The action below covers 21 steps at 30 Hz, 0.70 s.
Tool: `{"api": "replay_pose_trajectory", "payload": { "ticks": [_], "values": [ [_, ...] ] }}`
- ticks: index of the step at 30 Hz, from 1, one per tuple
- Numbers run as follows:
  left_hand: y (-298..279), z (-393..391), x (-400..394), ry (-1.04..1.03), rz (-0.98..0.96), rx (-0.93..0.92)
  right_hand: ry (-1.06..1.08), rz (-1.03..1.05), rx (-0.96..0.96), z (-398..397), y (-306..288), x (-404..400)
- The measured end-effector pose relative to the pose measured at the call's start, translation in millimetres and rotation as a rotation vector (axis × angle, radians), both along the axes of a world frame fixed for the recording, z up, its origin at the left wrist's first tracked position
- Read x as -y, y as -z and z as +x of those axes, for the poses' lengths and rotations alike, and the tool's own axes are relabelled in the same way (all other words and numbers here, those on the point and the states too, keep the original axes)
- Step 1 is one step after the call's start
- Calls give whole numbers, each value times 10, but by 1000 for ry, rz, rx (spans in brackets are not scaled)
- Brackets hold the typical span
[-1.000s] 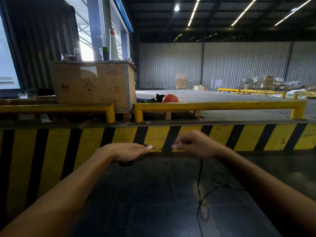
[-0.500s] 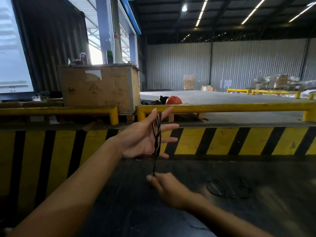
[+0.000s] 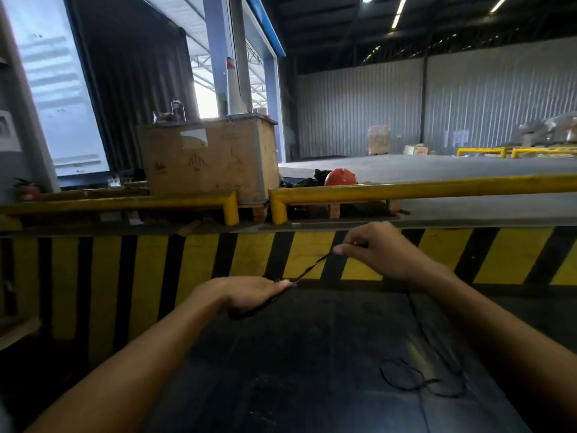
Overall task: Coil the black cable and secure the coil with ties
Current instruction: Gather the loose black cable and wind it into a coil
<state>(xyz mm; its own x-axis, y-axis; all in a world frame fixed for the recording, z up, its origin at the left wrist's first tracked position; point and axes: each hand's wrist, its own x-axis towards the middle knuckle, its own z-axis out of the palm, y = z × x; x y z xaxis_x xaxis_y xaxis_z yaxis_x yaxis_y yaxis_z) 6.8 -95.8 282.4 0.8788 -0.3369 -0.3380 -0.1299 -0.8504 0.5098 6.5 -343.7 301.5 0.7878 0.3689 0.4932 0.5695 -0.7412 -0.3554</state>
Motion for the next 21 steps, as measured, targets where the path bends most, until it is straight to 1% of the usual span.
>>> {"api": "replay_pose_trajectory", "payload": {
  "ticks": [1,3,6,8,9,12,14,15,16,17,18,20,21],
  "values": [
    [23,-2,-3,24,-4,-35,24,65,29,59,-15,75],
    [33,-21,23,77,-95,-118,70,158,68,179,49,151],
    [-67,-142,139,148,-372,-311,133,261,76,327,255,99],
    [-145,-190,207,189,-568,-375,137,311,-6,395,471,23],
    [-189,-193,236,204,-669,-381,123,305,-74,408,604,-38],
    [-341,-209,357,191,-970,-331,20,152,-272,314,984,-352],
    [-395,-164,448,123,-1099,-231,-86,54,-367,128,1124,-584],
    [-401,-129,479,82,-1131,-157,-148,0,-394,36,1155,-673],
    [-388,-83,494,43,-1135,-62,-204,-61,-404,-45,1158,-738],
    [-359,-33,488,7,-1092,58,-246,-111,-402,-88,1149,-766],
    [-325,8,466,-21,-995,181,-269,-134,-393,-113,1109,-767],
    [-233,83,375,-49,-697,386,-261,-139,-366,-108,957,-688],
    [-172,124,312,-47,-538,454,-248,-152,-340,-81,858,-626]
  ]
}}
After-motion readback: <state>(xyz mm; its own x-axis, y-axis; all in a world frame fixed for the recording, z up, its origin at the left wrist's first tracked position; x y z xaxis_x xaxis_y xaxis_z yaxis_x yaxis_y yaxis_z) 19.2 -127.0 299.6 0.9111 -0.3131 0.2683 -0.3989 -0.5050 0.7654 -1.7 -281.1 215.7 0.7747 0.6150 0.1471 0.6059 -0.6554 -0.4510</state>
